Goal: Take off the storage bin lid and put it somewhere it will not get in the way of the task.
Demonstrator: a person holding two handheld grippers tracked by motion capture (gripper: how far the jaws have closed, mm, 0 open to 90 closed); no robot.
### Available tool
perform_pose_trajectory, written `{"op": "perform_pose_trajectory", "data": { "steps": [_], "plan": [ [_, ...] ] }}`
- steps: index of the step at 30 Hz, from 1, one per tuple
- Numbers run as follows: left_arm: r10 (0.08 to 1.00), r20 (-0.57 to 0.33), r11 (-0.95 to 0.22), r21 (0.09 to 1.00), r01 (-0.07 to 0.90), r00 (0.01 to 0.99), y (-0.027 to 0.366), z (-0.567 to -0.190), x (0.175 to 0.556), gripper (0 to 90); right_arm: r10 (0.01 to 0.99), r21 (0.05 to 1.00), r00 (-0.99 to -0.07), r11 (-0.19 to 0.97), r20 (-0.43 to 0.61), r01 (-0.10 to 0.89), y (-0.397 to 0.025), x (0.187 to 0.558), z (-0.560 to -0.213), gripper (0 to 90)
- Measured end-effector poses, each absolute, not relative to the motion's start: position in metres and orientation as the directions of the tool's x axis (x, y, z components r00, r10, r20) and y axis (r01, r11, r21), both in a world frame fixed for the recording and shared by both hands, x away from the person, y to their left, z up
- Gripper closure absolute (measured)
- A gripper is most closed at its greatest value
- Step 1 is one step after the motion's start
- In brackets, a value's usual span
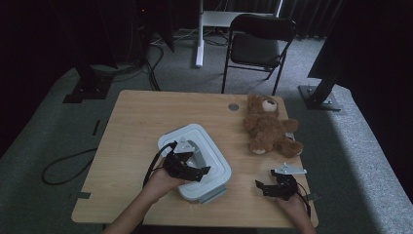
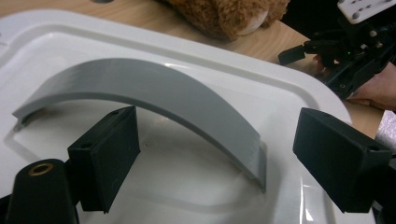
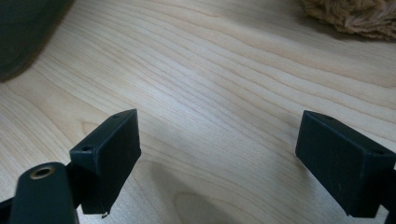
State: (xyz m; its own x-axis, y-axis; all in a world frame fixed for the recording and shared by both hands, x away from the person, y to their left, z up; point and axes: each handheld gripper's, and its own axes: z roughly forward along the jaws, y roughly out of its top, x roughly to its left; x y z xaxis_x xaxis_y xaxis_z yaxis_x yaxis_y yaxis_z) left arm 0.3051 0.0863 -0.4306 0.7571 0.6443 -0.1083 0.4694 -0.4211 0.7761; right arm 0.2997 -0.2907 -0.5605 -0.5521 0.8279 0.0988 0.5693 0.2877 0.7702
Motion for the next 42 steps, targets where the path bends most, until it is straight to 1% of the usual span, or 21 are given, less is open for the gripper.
{"op": "perform_pose_trajectory", "data": {
  "steps": [4,5,6,7,8,9,10,12,13,15,16,18,27,34,36,42],
  "plan": [
    [0.646,-0.118,-0.407,0.782,0.471,0.754,0.086,-0.431,0.306,17.3,0.830,0.771,-0.550,0.290,0.092,0.567,-0.290,0.299,-0.561,13.2],
    [0.649,-0.113,-0.405,0.785,0.468,0.752,0.086,-0.432,0.305,18.1,0.833,0.773,-0.546,0.289,0.088,0.565,-0.290,0.299,-0.561,13.2],
    [0.649,-0.113,-0.405,0.785,0.468,0.752,0.086,-0.432,0.305,22.1,0.833,0.773,-0.546,0.289,0.088,0.565,-0.290,0.299,-0.561,13.2],
    [0.659,-0.101,-0.400,0.792,0.461,0.746,0.087,-0.432,0.305,22.1,0.835,0.774,-0.544,0.288,0.086,0.564,-0.290,0.299,-0.561,13.2],
    [0.659,-0.108,-0.392,0.795,0.462,0.745,0.087,-0.433,0.305,26.4,0.837,0.775,-0.540,0.285,0.084,0.563,-0.290,0.299,-0.561,13.2],
    [0.658,-0.111,-0.387,0.798,0.462,0.745,0.088,-0.433,0.306,26.5,0.840,0.778,-0.536,0.283,0.081,0.560,-0.290,0.299,-0.561,13.2],
    [0.668,-0.105,-0.382,0.801,0.461,0.736,0.089,-0.433,0.306,33.7,0.844,0.776,-0.531,0.285,0.075,0.563,-0.290,0.299,-0.561,13.1],
    [0.668,-0.110,-0.377,0.803,0.462,0.736,0.089,-0.433,0.306,34.5,0.847,0.775,-0.527,0.286,0.069,0.563,-0.289,0.299,-0.562,13.1],
    [0.663,-0.112,-0.376,0.805,0.459,0.740,0.089,-0.433,0.306,36.5,0.854,0.773,-0.518,0.290,0.057,0.563,-0.288,0.299,-0.562,13.1],
    [0.655,-0.129,-0.366,0.808,0.461,0.745,0.088,-0.433,0.305,44.9,0.859,0.772,-0.510,0.288,0.053,0.566,-0.288,0.299,-0.562,13.2],
    [0.651,-0.125,-0.366,0.812,0.454,0.748,0.087,-0.433,0.304,46.8,0.862,0.771,-0.504,0.286,0.052,0.569,-0.288,0.299,-0.562,13.1],
    [0.649,-0.133,-0.361,0.813,0.457,0.749,0.087,-0.433,0.303,53.9,0.862,0.767,-0.504,0.288,0.053,0.574,-0.288,0.299,-0.562,13.1],
    [0.633,-0.162,-0.348,0.814,0.465,0.757,0.089,-0.430,0.301,60.5,0.875,0.745,-0.484,0.321,0.003,0.585,-0.283,0.301,-0.563,12.2],
    [0.611,-0.140,-0.351,0.835,0.425,0.779,0.088,-0.420,0.293,60.5,0.875,0.745,-0.484,0.318,0.009,0.587,-0.283,0.301,-0.563,12.2],
    [0.602,-0.132,-0.346,0.846,0.407,0.787,0.089,-0.412,0.288,60.6,0.877,0.747,-0.479,0.305,0.020,0.590,-0.285,0.301,-0.563,12.2],
    [0.601,-0.111,-0.342,0.859,0.380,0.792,0.095,-0.402,0.280,60.6,0.882,0.742,-0.471,0.315,0.001,0.591,-0.283,0.301,-0.563,12.2]
  ]
}}
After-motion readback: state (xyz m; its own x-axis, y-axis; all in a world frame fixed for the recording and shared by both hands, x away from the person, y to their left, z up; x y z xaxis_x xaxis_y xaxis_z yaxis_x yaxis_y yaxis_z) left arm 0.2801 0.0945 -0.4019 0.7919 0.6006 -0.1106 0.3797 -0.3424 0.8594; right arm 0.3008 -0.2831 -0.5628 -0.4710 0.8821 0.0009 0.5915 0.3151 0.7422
